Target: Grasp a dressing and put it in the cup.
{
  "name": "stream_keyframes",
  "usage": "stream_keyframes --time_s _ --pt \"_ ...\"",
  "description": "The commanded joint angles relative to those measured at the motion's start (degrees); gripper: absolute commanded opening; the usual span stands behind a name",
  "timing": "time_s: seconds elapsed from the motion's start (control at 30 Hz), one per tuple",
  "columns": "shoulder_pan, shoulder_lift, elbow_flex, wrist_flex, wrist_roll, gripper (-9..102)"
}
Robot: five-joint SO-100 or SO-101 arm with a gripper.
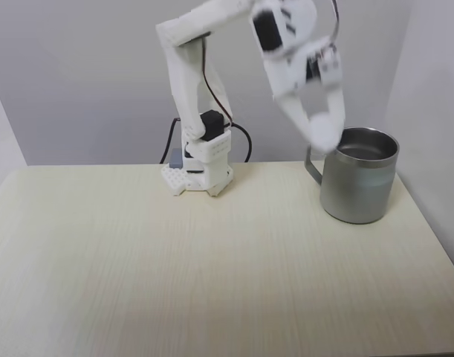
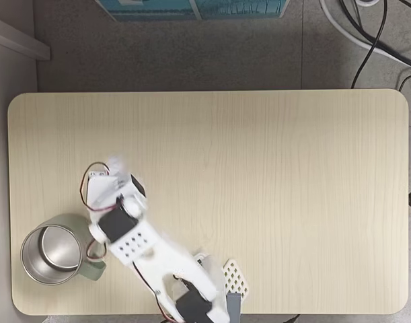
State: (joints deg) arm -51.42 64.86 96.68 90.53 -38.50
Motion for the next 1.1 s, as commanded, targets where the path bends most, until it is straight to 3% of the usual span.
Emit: stream_keyframes --time_s 0.0,0.37,0.7,0.9,1.07 --pt "-6.5 -2.5 4.4 2.5 2.6 0" --pt "-25.0 5.1 4.9 0.9 11.1 0" --pt "-27.1 22.6 12.7 -3.4 13.7 0" --pt "-28.0 24.2 12.9 -4.3 14.2 0" --pt "-27.9 21.4 11.6 -4.3 14.4 21"
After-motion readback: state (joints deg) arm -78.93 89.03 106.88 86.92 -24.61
